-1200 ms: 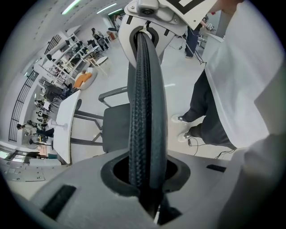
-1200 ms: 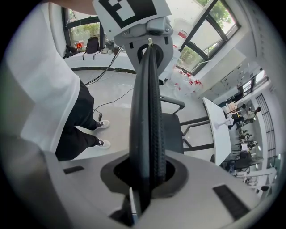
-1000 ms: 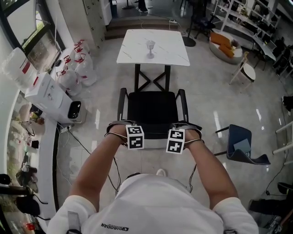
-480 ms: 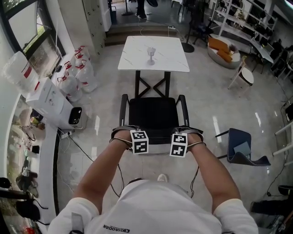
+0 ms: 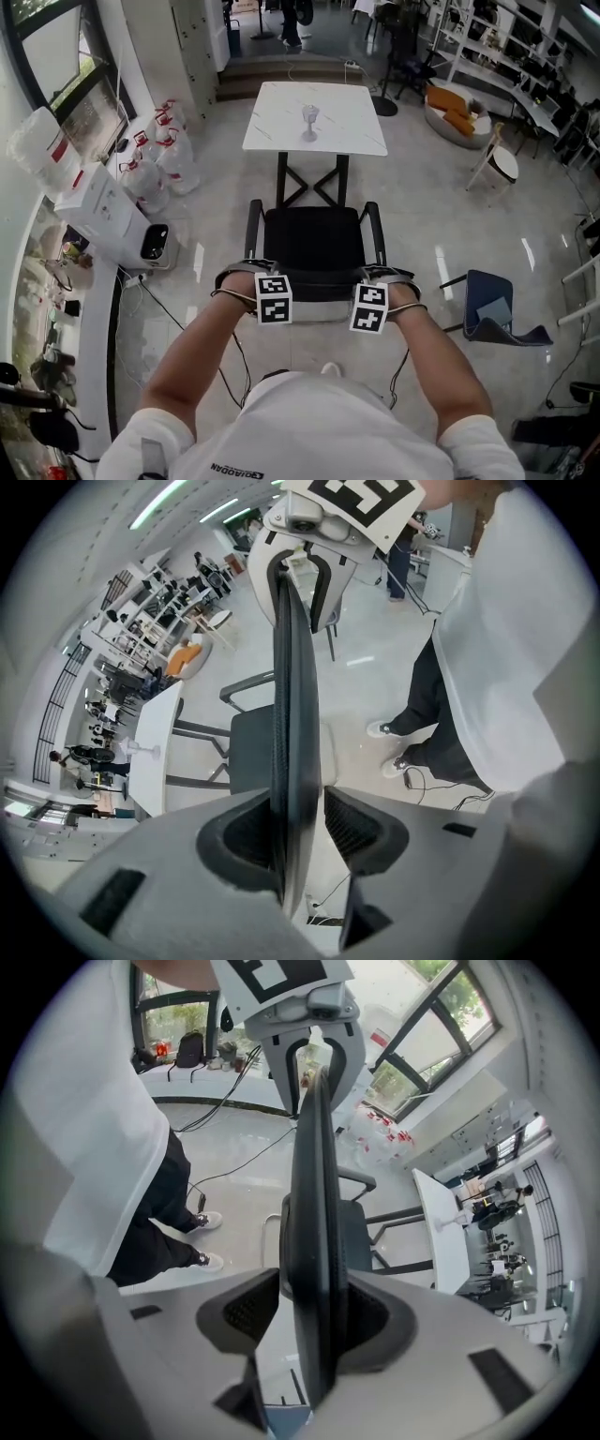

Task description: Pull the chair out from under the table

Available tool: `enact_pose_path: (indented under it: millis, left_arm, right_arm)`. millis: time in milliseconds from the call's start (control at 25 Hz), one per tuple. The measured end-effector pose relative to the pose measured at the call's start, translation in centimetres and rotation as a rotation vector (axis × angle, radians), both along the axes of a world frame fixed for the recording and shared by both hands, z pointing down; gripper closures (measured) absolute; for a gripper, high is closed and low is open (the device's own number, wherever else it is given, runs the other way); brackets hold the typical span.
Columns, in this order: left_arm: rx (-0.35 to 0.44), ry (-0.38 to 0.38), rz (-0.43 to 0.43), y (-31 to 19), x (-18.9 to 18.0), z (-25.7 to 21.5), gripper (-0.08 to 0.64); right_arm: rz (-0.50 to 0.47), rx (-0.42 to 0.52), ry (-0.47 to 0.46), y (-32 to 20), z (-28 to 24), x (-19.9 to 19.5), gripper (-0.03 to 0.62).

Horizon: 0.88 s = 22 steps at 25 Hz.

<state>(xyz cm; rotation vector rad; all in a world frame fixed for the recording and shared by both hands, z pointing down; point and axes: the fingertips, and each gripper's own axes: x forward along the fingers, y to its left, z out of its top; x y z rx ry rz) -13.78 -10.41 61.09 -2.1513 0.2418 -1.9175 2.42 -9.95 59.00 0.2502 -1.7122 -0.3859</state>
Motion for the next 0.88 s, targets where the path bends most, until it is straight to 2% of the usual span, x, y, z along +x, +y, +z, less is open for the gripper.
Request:
enact_pose_path:
  millis: [160,240,320,440,520,600,720,800,880]
  left_arm:
    - [0.06,0.082,-0.031,0.2,-0.8,-3.5,0.417]
    - [0.093,0.158,-0.059,0.5,-0.9,-5.4,0.452]
    - [0.127,0.283,-0.109,0.6,-0.3,-7.5,0.476]
    - [0.177,0.49,-0.218,0.6,0.5,-10.4,0.477]
    - [0.183,0.632,-0.294,1.0,0.8,-12.0,0.477]
    - [0.184,0.794,-0.362,1.3,1.2,-14.0,0.476]
    - [0.193,1.036,-0.447,1.5,1.5,-17.5,0.464]
    - [0.15,1.165,-0.516,1.7,1.4,-18.7,0.449]
    - [0.114,1.262,-0.57,1.8,1.2,-19.4,0.44]
  right_arm:
    - [0.043,0.033,-0.096,0.6,-3.3,0.0,0.411]
    - [0.058,0.039,-0.172,1.2,-5.2,-0.5,0.446]
    - [0.071,0.034,-0.261,2.1,-7.2,-1.2,0.476]
    - [0.094,0.056,-0.362,3.0,-9.6,-1.4,0.476]
    - [0.133,0.081,-0.451,3.2,-11.4,-1.5,0.476]
    - [0.186,0.095,-0.605,3.3,-13.5,-1.9,0.476]
    - [0.28,0.08,-0.897,3.4,-16.4,-2.2,0.472]
    - [0.327,0.085,-1.016,3.3,-17.7,-2.1,0.466]
    - [0.353,0.101,-1.088,3.3,-19.0,-2.2,0.465]
